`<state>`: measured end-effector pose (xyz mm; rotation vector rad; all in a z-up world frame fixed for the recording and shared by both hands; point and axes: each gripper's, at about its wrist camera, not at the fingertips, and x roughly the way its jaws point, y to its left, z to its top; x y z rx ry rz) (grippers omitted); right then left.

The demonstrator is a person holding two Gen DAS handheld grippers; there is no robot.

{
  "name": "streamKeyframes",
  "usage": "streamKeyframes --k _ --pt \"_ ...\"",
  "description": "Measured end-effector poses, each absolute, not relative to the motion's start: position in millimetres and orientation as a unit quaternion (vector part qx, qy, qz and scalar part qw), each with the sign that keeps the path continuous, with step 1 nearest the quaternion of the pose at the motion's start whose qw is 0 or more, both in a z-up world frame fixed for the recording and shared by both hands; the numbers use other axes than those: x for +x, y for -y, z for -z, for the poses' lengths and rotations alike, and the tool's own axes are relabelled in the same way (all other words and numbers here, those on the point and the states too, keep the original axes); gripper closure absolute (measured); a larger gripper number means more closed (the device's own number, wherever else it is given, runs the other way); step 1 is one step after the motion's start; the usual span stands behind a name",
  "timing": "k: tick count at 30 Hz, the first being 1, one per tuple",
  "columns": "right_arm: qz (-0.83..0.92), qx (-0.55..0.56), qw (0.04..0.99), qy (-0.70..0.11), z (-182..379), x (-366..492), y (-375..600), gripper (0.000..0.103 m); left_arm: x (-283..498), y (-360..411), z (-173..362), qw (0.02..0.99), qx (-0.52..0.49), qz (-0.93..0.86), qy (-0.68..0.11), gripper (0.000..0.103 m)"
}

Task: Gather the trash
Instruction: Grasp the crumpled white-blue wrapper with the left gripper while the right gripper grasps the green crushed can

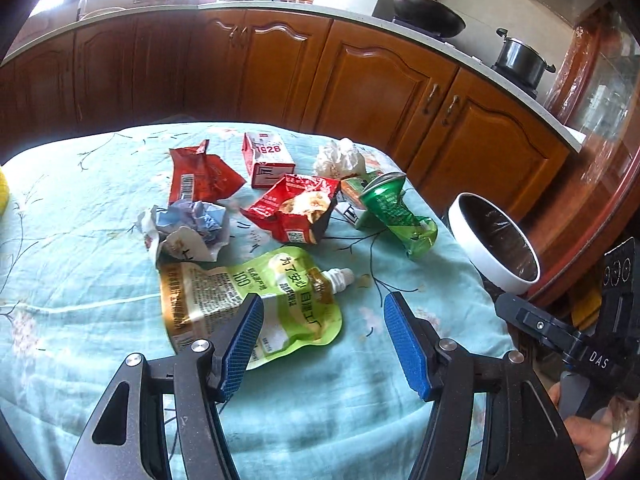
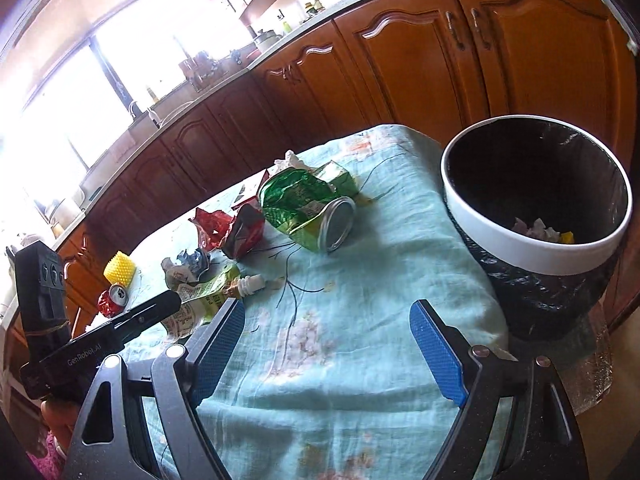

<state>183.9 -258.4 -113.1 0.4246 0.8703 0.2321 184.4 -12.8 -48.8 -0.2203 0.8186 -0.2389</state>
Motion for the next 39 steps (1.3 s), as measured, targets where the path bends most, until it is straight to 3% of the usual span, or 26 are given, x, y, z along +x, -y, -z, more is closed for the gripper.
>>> streamKeyframes --k 15,29,32,34,35,36,37,39 --pt "-0.125 0.09 0.906 -0.394 99 213 206 0.017 190 -46 39 0.908 -0.129 0.042 -0.397 0.041" --pt "-0.121 -0.034 0.919 -0.374 108 261 166 0.018 260 -75 61 0.886 -0.136 0.006 -0.444 0.042" --pt "-0.103 -0.076 0.919 -0.373 119 270 159 0.025 273 -77 72 0.88 -0.14 0.009 -0.454 0.043" --pt "-0.095 -0.099 0.916 -0.377 126 275 155 0.035 281 -76 79 0.879 -0.14 0.012 -0.455 0.049" --pt "-0.095 -0.105 0.913 -0.381 130 278 154 0.039 284 -75 82 0.879 -0.139 0.015 -0.456 0.057" --pt "-0.095 -0.107 0.911 -0.387 134 280 154 0.051 286 -74 84 0.878 -0.138 0.018 -0.458 0.067" --pt "-0.092 -0.108 0.909 -0.392 137 283 155 0.063 287 -73 85 0.879 -0.135 0.017 -0.457 0.067" --pt "-0.087 -0.107 0.909 -0.394 140 284 157 0.063 288 -71 84 0.884 -0.128 0.018 -0.449 0.077"
